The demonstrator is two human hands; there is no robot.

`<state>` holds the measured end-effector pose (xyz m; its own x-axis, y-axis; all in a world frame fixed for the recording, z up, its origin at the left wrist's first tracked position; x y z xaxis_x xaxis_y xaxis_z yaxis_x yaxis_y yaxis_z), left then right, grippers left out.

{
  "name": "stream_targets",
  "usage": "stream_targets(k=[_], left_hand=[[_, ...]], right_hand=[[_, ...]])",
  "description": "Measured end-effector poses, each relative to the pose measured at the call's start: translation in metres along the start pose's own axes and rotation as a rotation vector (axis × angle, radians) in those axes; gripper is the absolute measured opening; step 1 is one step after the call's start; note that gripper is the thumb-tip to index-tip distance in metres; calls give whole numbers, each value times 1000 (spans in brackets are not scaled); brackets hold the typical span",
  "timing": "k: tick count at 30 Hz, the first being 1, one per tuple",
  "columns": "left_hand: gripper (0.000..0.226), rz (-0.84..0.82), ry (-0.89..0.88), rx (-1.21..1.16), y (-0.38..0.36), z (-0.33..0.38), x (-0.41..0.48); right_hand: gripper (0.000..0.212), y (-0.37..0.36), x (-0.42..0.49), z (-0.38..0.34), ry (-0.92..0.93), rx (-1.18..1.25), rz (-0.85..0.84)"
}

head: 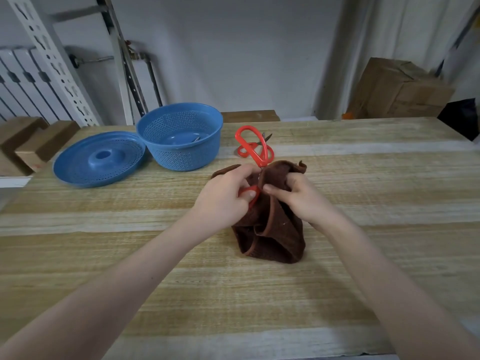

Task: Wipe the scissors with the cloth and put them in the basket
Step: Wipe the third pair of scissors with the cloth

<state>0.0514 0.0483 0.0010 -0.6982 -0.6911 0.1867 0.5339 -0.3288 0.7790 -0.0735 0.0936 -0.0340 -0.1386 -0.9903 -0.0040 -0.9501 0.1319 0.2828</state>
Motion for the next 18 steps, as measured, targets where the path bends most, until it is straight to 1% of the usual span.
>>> stream_targets(k=[2, 4, 8, 10, 12, 15, 18], left_hand=[[41, -11, -1, -16, -2, 1, -3], [43, -27, -4, -50, -5, 0, -2], [47, -34, -16, -97, -4, 0, 11], [46, -50, -6, -118, -4, -2, 14], [42, -84, 20, -162, -5, -7, 14], [39, -108, 80, -221, -7, -14, 11], [40, -120, 146, -294, -12, -17, 5]], right_hand=[[14, 1, -3, 2, -26, 24, -57], [15, 1, -4, 2, -34, 57, -47], [10, 4, -4, -3, -16, 141, 173], [12, 4, -4, -3, -5, 174, 238], [14, 0, -4, -3, 21, 159, 232], [17, -4, -4, -1, 53, 67, 169], [22, -4, -6, 4, 3, 29, 92]])
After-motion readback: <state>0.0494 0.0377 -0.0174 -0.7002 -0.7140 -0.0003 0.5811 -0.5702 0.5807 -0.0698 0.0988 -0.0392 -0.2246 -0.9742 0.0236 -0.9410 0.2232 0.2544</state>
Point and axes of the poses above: each hand's wrist, its own x-axis towards the middle knuckle, its own y-axis out of the back of the hand, z = x × y, the point moved 7 cm from there along x, towards the middle knuckle, and after that the axes turned 3 degrees about -z, right-handed, at the moved point
